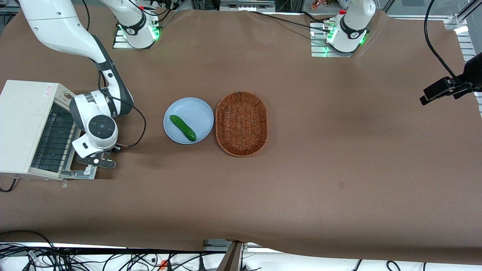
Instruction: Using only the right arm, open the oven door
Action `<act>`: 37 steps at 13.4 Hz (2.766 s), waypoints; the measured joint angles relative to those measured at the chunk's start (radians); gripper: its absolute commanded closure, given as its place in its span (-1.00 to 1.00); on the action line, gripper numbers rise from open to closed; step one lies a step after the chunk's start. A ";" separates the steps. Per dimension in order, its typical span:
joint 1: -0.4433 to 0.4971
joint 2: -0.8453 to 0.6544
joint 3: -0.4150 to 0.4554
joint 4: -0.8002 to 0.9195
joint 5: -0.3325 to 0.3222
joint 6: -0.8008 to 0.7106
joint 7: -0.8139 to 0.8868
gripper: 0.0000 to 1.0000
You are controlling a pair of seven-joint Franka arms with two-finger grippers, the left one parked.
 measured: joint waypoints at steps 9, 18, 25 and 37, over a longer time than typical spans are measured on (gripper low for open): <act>0.005 -0.022 0.083 0.196 0.330 -0.193 -0.095 1.00; -0.160 -0.177 0.060 0.532 0.602 -0.661 -0.825 -1.00; -0.133 -0.376 0.072 0.448 0.602 -0.771 -0.802 -1.00; -0.139 -0.580 0.034 0.231 0.606 -0.663 -0.733 -1.00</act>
